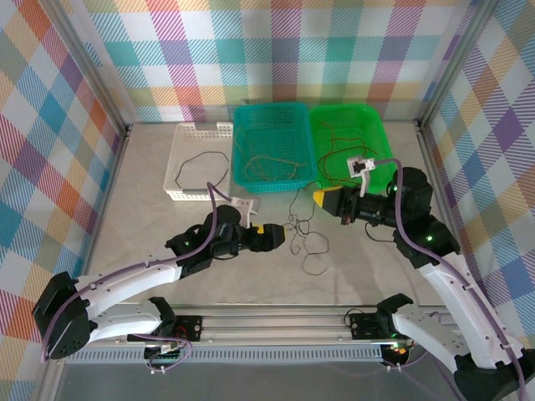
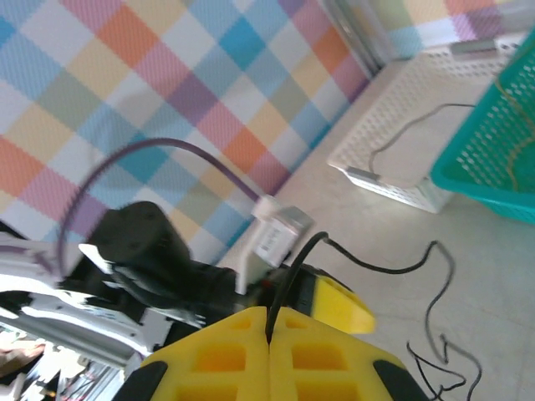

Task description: Untangle the cables

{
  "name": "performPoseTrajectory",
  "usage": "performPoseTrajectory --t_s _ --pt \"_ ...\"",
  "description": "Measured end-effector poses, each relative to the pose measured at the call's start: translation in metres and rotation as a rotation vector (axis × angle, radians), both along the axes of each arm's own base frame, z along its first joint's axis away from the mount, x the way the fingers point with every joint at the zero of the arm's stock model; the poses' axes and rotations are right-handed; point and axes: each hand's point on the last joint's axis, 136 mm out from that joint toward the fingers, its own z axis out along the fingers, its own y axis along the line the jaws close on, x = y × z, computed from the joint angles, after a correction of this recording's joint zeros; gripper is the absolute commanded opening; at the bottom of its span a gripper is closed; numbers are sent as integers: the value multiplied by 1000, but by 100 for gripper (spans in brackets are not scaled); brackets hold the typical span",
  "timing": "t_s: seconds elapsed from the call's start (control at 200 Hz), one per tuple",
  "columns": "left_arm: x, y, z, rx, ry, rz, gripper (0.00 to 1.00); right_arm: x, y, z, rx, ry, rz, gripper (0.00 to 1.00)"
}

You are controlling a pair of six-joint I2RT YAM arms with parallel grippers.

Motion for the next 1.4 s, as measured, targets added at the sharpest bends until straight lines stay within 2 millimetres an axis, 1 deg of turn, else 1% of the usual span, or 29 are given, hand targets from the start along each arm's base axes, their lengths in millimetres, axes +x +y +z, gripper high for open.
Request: performPoseTrajectory --t_s 0.085,0.185,0.285,0.46,0.58,0.685,0.88,1.105,1.195,1.28,1.4 --pt "-3 0 -4 -16 6 -6 88 -5 5 10 20 3 49 0" --pt "-4 0 -5 -33 8 -5 89 -8 10 9 31 39 97 0" --pt "-4 0 -1 -55 -4 -6 91 -11 14 7 43 74 135 0" --pt "-3 -2 12 -96 -38 -8 93 -20 16 17 79 77 188 0" --pt "-3 -7 14 -113 -41 -24 92 -24 17 22 93 71 207 0" --pt "-4 -11 12 -127 -31 -39 91 -26 17 23 100 74 212 0" --pt "-8 -22 -2 -146 14 -72 91 -27 17 26 105 68 213 0" --pt "-23 -41 -11 -155 39 -143 92 -26 17 27 107 62 213 0" --pt "-28 -46 -10 -165 39 -165 92 -25 16 29 107 58 208 0" --pt "-30 -48 -6 -183 29 -179 92 -23 15 35 98 38 187 0" --pt "-34 -46 -3 -198 17 -185 93 -15 14 45 78 5 148 0"
